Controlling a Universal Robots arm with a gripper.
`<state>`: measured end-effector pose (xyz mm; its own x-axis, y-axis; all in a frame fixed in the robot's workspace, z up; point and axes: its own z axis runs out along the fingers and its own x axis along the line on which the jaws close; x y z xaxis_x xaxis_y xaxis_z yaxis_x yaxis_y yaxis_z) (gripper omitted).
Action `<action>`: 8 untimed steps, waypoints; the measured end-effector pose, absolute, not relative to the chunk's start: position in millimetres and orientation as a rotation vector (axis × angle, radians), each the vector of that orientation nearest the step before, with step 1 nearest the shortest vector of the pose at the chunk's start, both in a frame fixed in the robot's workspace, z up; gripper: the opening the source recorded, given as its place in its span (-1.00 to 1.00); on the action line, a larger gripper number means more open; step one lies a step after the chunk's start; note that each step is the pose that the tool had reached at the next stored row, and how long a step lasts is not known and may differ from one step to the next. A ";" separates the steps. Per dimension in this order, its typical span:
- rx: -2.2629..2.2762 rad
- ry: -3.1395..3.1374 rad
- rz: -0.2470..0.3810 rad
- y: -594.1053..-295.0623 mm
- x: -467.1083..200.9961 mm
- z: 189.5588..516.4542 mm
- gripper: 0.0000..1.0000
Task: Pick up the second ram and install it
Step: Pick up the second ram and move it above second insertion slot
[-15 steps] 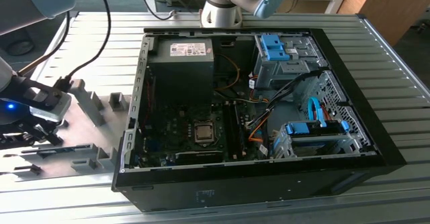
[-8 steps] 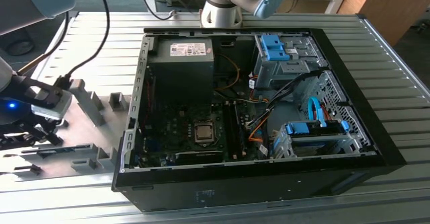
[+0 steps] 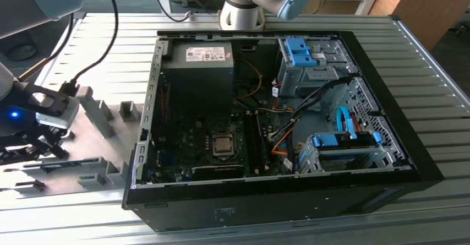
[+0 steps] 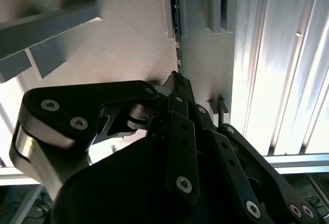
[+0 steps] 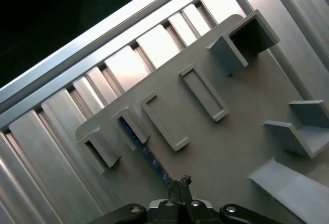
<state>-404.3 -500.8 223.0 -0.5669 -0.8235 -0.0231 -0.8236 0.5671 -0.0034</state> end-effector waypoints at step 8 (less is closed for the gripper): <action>-1.522 2.724 0.013 -500.8 -404.3 223.0 -0.79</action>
